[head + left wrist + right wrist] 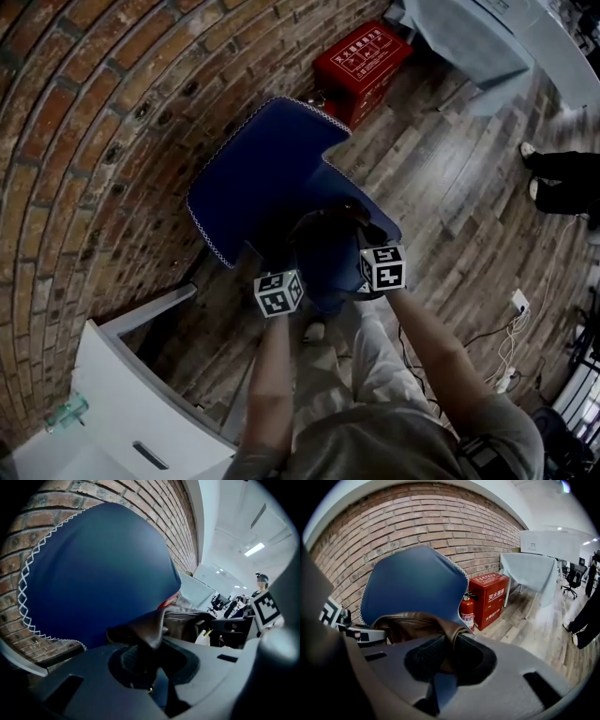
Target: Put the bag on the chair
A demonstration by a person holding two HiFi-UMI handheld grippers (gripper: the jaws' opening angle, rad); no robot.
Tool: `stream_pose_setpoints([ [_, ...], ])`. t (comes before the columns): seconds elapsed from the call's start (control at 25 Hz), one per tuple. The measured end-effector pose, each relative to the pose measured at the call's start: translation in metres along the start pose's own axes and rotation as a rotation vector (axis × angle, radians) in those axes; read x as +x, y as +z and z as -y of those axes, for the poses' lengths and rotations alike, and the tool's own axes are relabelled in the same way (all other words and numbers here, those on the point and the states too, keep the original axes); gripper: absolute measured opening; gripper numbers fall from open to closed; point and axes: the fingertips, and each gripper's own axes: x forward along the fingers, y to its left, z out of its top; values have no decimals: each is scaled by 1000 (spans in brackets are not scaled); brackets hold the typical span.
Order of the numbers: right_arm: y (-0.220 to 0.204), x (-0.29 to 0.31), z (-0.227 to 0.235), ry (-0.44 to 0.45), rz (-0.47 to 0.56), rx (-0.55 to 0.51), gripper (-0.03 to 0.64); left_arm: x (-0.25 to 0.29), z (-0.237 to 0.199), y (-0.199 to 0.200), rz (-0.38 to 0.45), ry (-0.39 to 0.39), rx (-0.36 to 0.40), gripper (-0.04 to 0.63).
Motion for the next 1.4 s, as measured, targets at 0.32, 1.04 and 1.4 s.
stream_pose_setpoints([
  [0.32, 0, 1, -2, -12, -39, 20, 64, 1, -2, 0, -35, 8, 7, 35],
  [1.04, 41, -81, -33, -46, 93, 39, 209, -85, 16, 48, 113, -36, -32, 287],
  [1.4, 62, -171, -69, -60, 174, 53, 108, -163, 47, 60, 162, -90, 6, 118],
])
